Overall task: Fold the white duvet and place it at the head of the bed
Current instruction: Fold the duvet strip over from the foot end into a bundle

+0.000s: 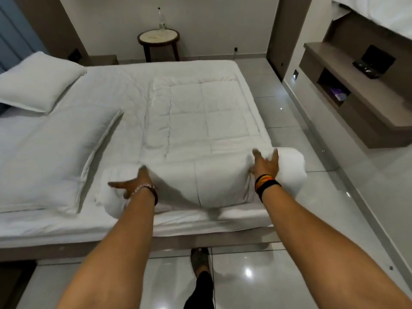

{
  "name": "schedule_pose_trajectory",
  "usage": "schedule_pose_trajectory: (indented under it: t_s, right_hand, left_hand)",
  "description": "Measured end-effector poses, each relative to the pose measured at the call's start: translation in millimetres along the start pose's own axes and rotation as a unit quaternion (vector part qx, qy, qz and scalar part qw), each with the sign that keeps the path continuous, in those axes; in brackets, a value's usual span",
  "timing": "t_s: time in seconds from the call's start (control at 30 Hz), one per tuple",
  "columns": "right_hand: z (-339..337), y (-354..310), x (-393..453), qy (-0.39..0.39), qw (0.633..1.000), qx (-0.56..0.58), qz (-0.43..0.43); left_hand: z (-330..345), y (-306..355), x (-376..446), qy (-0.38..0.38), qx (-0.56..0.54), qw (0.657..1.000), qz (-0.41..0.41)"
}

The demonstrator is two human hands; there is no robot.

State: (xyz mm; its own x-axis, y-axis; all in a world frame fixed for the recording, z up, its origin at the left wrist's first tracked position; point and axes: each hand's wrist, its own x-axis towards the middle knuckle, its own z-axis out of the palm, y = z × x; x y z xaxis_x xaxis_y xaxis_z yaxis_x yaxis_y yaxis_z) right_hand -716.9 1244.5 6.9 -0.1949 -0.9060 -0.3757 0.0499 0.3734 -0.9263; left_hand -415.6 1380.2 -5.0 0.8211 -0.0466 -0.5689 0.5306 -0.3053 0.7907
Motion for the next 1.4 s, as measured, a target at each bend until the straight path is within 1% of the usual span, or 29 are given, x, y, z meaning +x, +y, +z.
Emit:
schedule_pose_trajectory:
  t_s: [0.03, 0.07, 0.1, 0.13, 0.17, 0.2, 0.23, 0.27, 0.33, 0.37, 0.43, 0.5, 0.57, 0.63, 0.73, 0.8, 0.97, 1.03, 1.1, 1.17, 1.3, 1.37, 1.4]
  right_hand:
    - [12.1, -19.4, 17.9, -0.018, 0.999, -0.006, -0.045]
    - [21.7, -29.6, 29.7, -0.02, 0.997, -0.027, -0.071]
    - [26.1, -27.0, 37.6, -0.011, 0.994, -0.065, -0.089]
    - [29.5, -14.6, 49.3, 0.002, 0.991, -0.094, -0.097]
    - [31.9, 2.8, 60.4, 0.014, 0.988, -0.122, -0.089]
    - [36.4, 23.1, 72.4, 0.022, 0.986, -0.15, -0.07]
    - [41.2, 42.0, 82.1, 0.022, 0.985, -0.169, -0.03]
    - [46.1, 60.1, 90.3, 0.018, 0.982, -0.185, 0.02]
    - [67.0, 84.9, 110.5, 0.015, 0.979, -0.173, 0.104]
    - [79.4, 90.8, 122.0, 0.025, 0.978, -0.156, 0.137]
    - [102.6, 94.0, 147.4, 0.06, 0.973, -0.13, 0.182]
    - [125.5, 97.3, 176.5, 0.106, 0.96, -0.136, 0.219]
    - [140.6, 104.7, 196.0, 0.145, 0.95, -0.159, 0.225]
    - [150.6, 113.9, 207.5, 0.181, 0.946, -0.16, 0.217]
    - [163.1, 124.7, 217.2, 0.21, 0.944, -0.13, 0.219]
    - [168.1, 127.2, 218.0, 0.217, 0.949, -0.104, 0.203]
    - [149.5, 131.6, 190.8, 0.197, 0.968, -0.066, 0.141]
    - [125.7, 133.2, 162.7, 0.183, 0.972, -0.068, 0.132]
    - [97.8, 138.6, 134.3, 0.166, 0.976, -0.085, 0.115]
    - [69.4, 139.5, 102.2, 0.148, 0.98, -0.089, 0.101]
    - [5.4, 150.4, 24.4, 0.146, 0.974, -0.108, 0.137]
    - [-21.6, 158.5, -17.8, 0.145, 0.965, -0.131, 0.174]
    - [-32.0, 159.2, -34.9, 0.147, 0.96, -0.136, 0.194]
  left_hand:
    - [9.3, 11.3, 4.2, -0.028, -0.042, 0.997, 0.058]
    - [18.9, 20.3, 9.6, -0.06, -0.084, 0.987, 0.119]
    - [28.1, 22.3, 13.1, -0.073, -0.088, 0.979, 0.171]
    - [37.0, 20.1, 16.3, -0.079, -0.065, 0.973, 0.208]
    - [44.1, 9.0, 22.3, -0.071, -0.035, 0.973, 0.217]
    - [54.0, -6.4, 33.4, -0.06, -0.006, 0.976, 0.21]
    - [66.6, -24.2, 45.4, -0.053, 0.017, 0.982, 0.179]
    - [77.7, -42.4, 56.3, -0.053, 0.043, 0.99, 0.123]
    - [103.5, -65.4, 82.0, -0.058, 0.092, 0.994, -0.006]
    - [114.7, -71.6, 95.3, -0.058, 0.092, 0.993, -0.046]
    - [138.3, -69.4, 119.8, -0.05, 0.041, 0.994, -0.084]
    - [167.5, -63.2, 147.6, -0.008, -0.01, 0.993, -0.113]
    - [189.5, -62.3, 163.8, 0.041, -0.024, 0.991, -0.126]
    - [200.9, -68.9, 173.0, 0.067, -0.02, 0.992, -0.102]
    - [207.7, -82.6, 187.5, 0.071, -0.028, 0.995, -0.07]
    - [207.3, -83.8, 195.0, 0.06, -0.037, 0.996, -0.056]
    - [180.2, -88.3, 181.7, 0.05, -0.059, 0.997, -0.026]
    - [151.7, -95.8, 158.0, 0.056, -0.071, 0.995, -0.04]
    - [118.4, -110.8, 129.2, 0.073, -0.052, 0.995, -0.052]
    - [82.5, -124.7, 96.8, 0.073, -0.044, 0.995, -0.047]
    - [2.9, -148.2, 44.1, 0.076, -0.056, 0.991, -0.092]
    - [-36.1, -158.2, 26.8, 0.04, -0.057, 0.991, -0.116]
    - [-51.0, -163.8, 22.7, 0.037, -0.068, 0.986, -0.15]
